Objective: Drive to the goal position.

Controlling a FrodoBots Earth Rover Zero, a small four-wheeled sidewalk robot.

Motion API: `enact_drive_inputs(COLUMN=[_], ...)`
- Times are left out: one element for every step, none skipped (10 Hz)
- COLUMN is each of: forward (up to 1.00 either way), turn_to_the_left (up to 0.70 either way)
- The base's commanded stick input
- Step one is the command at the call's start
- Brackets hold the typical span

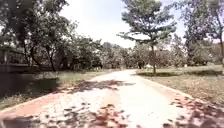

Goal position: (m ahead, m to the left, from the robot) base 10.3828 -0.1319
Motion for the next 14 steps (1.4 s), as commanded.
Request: enact_drive_inputs(forward=[0.70,0.70,0.70,0.70,0.70,0.70,0.70,0.70,0.70,0.70,0.70,0.70,0.70,0.70], turn_to_the_left=[0.00,0.00,0.00,0.00,0.00,0.00,0.00,0.00,0.00,0.00,0.00,0.00,0.00,0.00])
